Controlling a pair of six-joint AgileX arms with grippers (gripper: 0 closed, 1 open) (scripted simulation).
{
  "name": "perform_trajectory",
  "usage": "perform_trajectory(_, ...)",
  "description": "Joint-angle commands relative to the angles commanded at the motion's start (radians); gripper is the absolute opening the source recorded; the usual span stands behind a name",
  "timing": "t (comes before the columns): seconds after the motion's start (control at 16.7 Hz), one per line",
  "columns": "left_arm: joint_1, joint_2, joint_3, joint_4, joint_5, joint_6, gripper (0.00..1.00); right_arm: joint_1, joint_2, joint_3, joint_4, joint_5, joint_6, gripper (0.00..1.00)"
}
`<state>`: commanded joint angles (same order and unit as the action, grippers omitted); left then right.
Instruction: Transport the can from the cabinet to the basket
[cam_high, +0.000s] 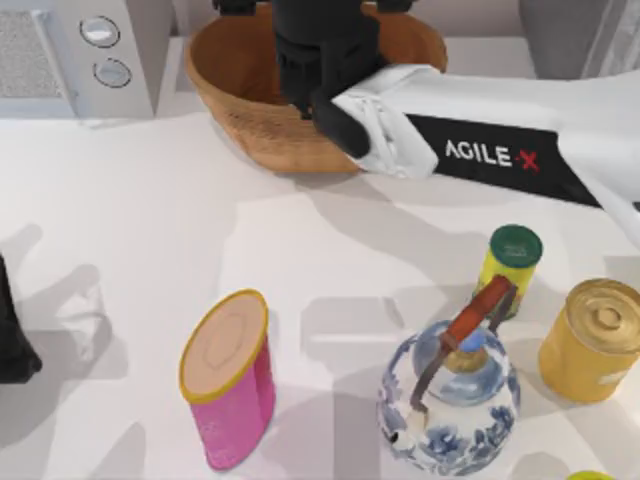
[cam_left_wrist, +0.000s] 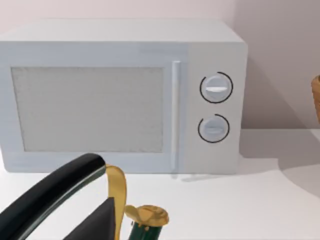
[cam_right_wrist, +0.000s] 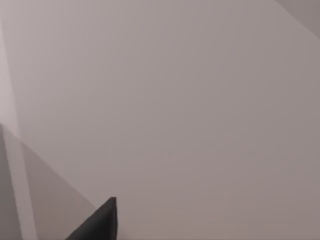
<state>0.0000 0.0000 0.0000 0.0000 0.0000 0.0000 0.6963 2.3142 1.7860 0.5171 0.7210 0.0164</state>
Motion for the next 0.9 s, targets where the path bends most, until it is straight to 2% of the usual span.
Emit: perform_trajectory(0.9,0.000,0.000,0.000,0.000,0.000,0.000,1.00,-0.018,-0.061,-0.043,-0.013,-0.021,-0.001,1.00)
